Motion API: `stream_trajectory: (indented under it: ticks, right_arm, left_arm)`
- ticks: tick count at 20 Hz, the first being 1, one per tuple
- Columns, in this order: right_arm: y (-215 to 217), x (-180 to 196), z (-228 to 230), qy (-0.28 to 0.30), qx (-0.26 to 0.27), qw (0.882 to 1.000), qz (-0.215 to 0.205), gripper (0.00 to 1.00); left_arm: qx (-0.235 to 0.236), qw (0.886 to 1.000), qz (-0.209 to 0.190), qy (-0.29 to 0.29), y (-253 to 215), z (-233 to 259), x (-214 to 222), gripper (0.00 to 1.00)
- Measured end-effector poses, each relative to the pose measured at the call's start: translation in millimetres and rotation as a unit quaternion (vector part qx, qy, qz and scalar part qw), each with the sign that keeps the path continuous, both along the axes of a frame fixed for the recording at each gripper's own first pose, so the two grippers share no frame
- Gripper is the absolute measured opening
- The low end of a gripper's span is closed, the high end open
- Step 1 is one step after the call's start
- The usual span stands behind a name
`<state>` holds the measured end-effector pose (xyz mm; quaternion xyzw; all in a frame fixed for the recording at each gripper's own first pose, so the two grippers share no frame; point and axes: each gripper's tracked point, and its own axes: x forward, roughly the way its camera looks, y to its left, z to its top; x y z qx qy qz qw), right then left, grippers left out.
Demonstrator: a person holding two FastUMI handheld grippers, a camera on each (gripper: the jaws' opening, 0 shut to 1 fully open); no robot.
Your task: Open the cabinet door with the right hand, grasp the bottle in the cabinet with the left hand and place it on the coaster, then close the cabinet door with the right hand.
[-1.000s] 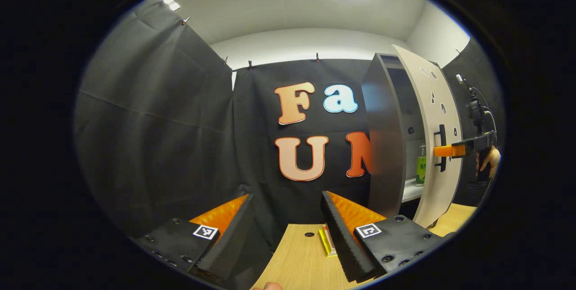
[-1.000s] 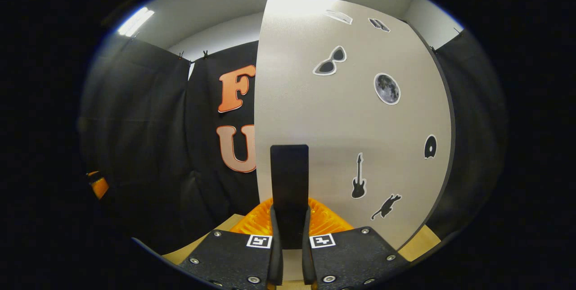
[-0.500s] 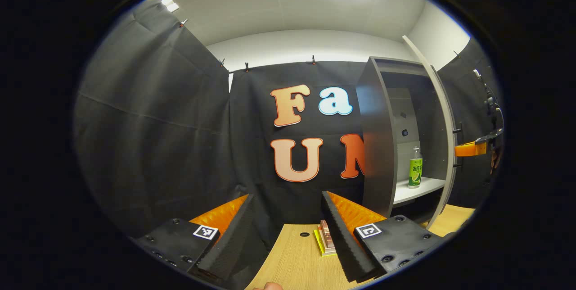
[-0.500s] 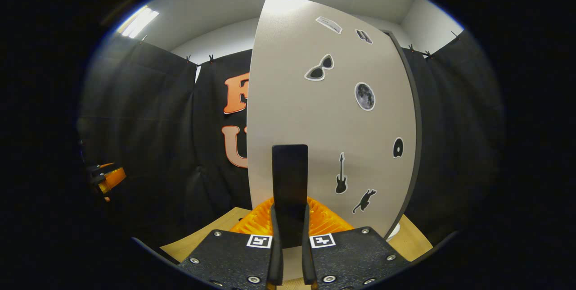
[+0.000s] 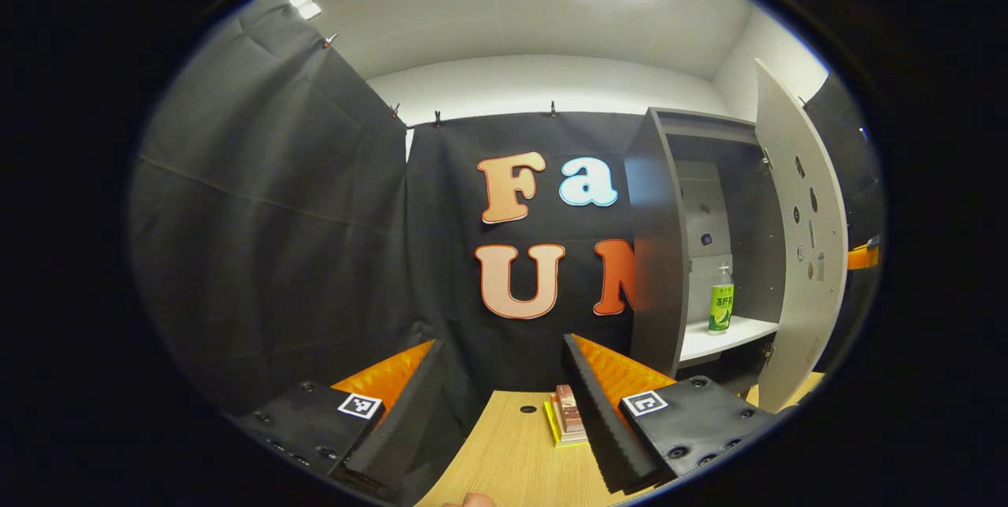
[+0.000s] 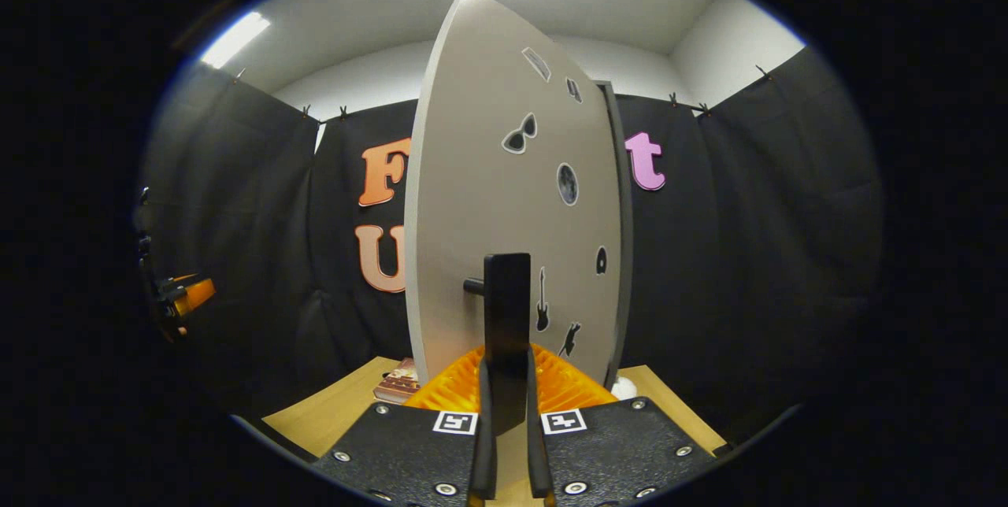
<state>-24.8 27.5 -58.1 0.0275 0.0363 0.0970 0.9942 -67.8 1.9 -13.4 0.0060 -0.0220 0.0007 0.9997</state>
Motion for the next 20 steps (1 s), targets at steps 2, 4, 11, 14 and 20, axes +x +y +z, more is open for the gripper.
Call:
stream_trajectory:
  ticks: [2, 4, 11, 14, 20]
  right_arm:
    - [-32.1, -7.1, -0.9, -0.005, -0.008, 1.000, -0.026, 0.15]
    - [-67.2, -18.3, -1.4, -0.011, -0.022, 0.998, -0.058, 0.15]
    - [-164.0, -27.0, 11.1, -0.032, -0.021, 0.991, -0.130, 0.05]
    - [-185.2, -20.9, 8.8, -0.034, 0.019, 0.992, -0.117, 0.03]
    - [-202.4, -25.3, 0.4, -0.032, 0.076, 0.995, -0.063, 0.05]
  left_arm:
    - [-0.001, 1.000, -0.001, 0.000, -4.4, 3.1, -3.9, 0.97]
    - [-0.002, 1.000, -0.002, 0.000, -9.6, 2.9, -6.8, 0.95]
    - [-0.009, 1.000, -0.009, -0.003, -27.7, 11.4, -13.7, 0.93]
    - [-0.006, 1.000, -0.011, -0.001, -35.4, 12.0, -14.1, 0.95]
    - [0.000, 1.000, -0.007, 0.008, -48.4, 10.3, -13.0, 0.93]
